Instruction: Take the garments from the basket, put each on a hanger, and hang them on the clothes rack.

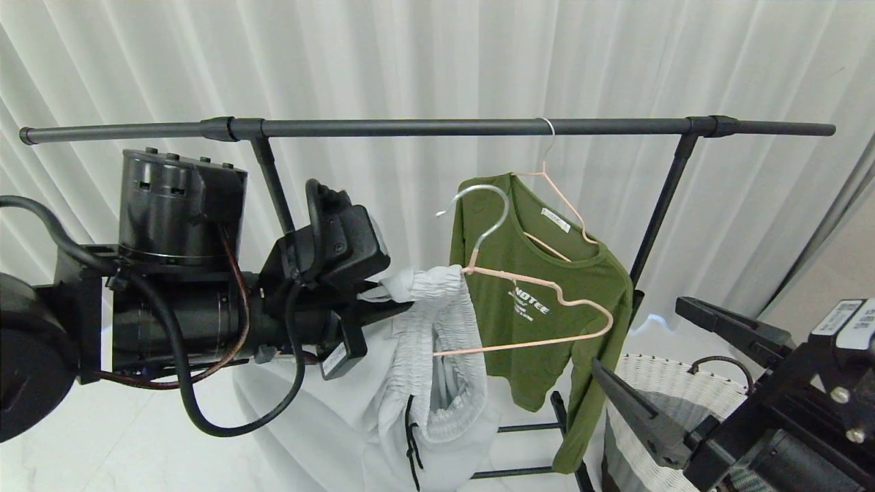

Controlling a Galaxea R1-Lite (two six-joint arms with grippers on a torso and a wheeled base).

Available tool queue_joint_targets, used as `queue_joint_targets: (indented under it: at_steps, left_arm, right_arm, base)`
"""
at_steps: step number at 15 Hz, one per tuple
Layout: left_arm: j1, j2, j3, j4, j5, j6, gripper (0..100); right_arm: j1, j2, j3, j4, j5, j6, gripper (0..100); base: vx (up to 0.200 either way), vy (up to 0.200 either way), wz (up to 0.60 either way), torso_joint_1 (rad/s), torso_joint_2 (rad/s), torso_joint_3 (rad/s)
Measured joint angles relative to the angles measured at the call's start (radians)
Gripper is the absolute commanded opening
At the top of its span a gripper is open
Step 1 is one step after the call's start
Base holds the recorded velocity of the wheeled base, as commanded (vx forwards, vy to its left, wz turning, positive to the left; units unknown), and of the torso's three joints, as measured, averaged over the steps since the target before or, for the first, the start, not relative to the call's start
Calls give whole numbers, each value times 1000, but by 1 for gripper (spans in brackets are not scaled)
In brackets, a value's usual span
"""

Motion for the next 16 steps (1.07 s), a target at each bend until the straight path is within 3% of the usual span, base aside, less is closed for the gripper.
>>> queue_joint_targets:
  at_steps: [3, 5, 9, 11, 12, 16]
  left_arm:
    - [-74, -36, 10, -2, 155, -268, 0]
    - [-126, -73, 13, -5, 223, -351, 0]
    - [-145, -133, 17, -40, 228, -351, 0]
    - [-148, -155, 18, -55, 222, -334, 0]
    - [-148, -162, 20, -55, 222, -333, 0]
    - [-158, -195, 17, -54, 192, -333, 0]
  right_arm:
    - [17, 7, 0, 11, 15, 24, 100]
    - [44, 30, -10, 20, 15, 80, 100]
    - [87, 134, -105, 106, 15, 299, 100]
    - [87, 199, -193, 207, 16, 477, 100]
    - [82, 229, -226, 231, 16, 527, 100]
    - [3, 348, -277, 243, 15, 621, 100]
  base:
    - [0, 0, 0, 0, 0, 0]
    - [0, 0, 0, 0, 0, 0]
    - [0, 0, 0, 0, 0, 0]
    - [0, 0, 0, 0, 0, 0]
    - [0, 0, 0, 0, 0, 0]
    - [0, 0, 0, 0, 0, 0]
